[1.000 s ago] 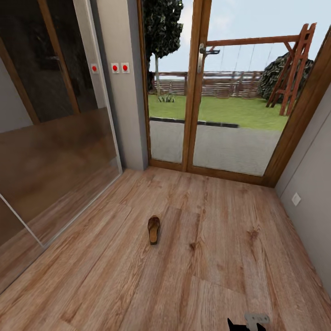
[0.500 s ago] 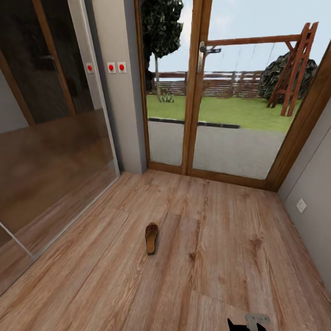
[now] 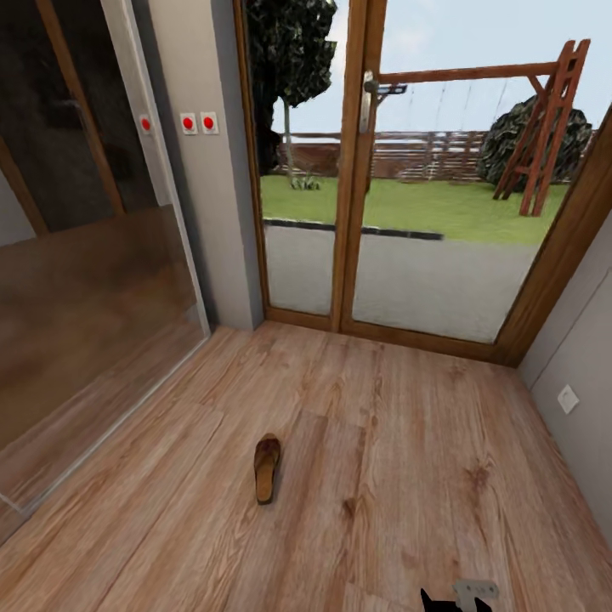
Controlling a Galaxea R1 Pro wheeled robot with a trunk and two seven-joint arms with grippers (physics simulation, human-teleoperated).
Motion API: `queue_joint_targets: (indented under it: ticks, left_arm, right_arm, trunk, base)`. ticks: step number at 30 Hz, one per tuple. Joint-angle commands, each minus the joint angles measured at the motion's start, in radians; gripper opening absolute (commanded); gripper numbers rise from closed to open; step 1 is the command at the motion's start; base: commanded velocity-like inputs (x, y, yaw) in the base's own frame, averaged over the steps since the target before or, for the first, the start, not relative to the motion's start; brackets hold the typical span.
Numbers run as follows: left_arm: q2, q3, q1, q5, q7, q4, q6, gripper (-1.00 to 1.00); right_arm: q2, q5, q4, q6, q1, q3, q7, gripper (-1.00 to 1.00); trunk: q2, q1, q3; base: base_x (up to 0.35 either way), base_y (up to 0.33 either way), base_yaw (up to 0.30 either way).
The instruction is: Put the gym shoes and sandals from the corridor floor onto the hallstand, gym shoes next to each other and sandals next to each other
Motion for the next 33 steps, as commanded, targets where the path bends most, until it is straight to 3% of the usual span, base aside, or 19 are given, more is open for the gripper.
queue_joint_targets:
  ticks: [1, 10, 20, 27, 32, 33]
  left_arm:
    - [0.000, 0.003, -0.001, 0.005, -0.010, 0.001, 0.001, 1.00]
    - [0.003, 0.005, -0.001, 0.005, -0.009, -0.001, 0.000, 1.00]
    - [0.015, 0.005, -0.012, 0.000, -0.007, -0.005, 0.011, 1.00]
    - [0.005, 0.001, -0.067, -0.056, 0.031, -0.004, 0.016, 1.00]
    - [-0.022, 0.001, -0.124, -0.140, 0.126, -0.004, 0.017, 1.00]
    - [-0.036, 0.000, -0.147, -0.171, 0.161, -0.004, 0.017, 1.00]
  right_arm:
    - [0.000, -0.011, 0.001, -0.003, -0.001, 0.008, 0.005, 1.00]
    - [0.003, -0.010, -0.003, -0.003, -0.001, 0.009, 0.005, 1.00]
    - [0.006, -0.008, -0.004, -0.002, -0.001, 0.013, 0.007, 1.00]
    - [0.010, -0.008, -0.045, -0.002, -0.001, 0.028, 0.007, 1.00]
    - [0.010, -0.007, -0.151, 0.001, -0.001, 0.031, 0.006, 1.00]
    - [0.010, -0.007, -0.183, 0.002, -0.001, 0.032, 0.007, 1.00]
  trunk:
    - [0.000, 0.000, -0.001]
    - [0.000, 0.000, -0.001]
    - [0.000, 0.000, -0.001]
    - [0.000, 0.000, -0.001]
    - [0.000, 0.000, -0.001]
    - [0.000, 0.000, -0.001]
  base:
    - [0.272, -0.071, -0.135]
    - [0.126, -0.022, -0.229]
    - [0.003, 0.000, -0.037]
    - [0.000, 0.000, -0.001]
    - [0.000, 0.000, 0.000]
    - [0.000, 0.000, 0.000]
